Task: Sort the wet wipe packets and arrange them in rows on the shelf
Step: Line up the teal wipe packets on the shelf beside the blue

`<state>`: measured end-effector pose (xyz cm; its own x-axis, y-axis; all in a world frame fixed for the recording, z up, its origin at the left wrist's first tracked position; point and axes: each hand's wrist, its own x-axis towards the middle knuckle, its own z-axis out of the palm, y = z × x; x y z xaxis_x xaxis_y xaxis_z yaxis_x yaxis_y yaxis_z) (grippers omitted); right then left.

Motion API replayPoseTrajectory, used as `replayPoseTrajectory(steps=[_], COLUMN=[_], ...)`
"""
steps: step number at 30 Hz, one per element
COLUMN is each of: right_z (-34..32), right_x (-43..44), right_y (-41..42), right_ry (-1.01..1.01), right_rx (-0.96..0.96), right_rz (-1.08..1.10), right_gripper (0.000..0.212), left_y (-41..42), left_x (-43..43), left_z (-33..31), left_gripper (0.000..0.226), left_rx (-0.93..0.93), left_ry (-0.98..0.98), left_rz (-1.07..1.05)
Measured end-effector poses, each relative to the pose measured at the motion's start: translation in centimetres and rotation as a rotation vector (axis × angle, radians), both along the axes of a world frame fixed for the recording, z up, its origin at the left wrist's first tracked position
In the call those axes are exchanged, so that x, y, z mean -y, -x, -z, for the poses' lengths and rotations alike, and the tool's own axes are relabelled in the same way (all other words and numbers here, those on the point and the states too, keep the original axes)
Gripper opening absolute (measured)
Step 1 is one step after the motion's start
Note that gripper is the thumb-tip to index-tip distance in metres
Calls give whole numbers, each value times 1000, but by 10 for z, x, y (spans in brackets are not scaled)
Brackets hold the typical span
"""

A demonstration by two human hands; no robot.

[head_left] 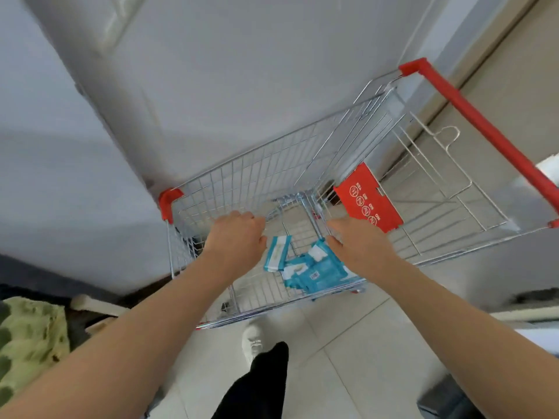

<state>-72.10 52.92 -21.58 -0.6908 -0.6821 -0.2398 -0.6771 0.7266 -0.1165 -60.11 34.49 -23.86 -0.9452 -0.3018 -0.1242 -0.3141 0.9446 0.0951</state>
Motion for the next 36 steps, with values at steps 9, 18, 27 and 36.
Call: replayPoseTrajectory(steps=[9, 18, 27, 36], right_z=[152, 285, 329, 318], right_x=[7, 17, 2, 10], right_y=[110, 158, 189, 219], right_ry=[-146, -158, -174, 24], right_rx=[236, 443, 550, 616], right_rz=[-117, -226, -163, -9], right_gripper=[34, 46, 40, 10], left_y=[106, 138, 145, 135], left_x=[4, -13, -17, -20], left_z=[169, 328, 369, 364], left_gripper=[32, 49, 65, 42], left_rx=[264, 353, 322, 253], left_ry=[-254, -586, -607, -816], left_rz=[-132, -535, -720, -675])
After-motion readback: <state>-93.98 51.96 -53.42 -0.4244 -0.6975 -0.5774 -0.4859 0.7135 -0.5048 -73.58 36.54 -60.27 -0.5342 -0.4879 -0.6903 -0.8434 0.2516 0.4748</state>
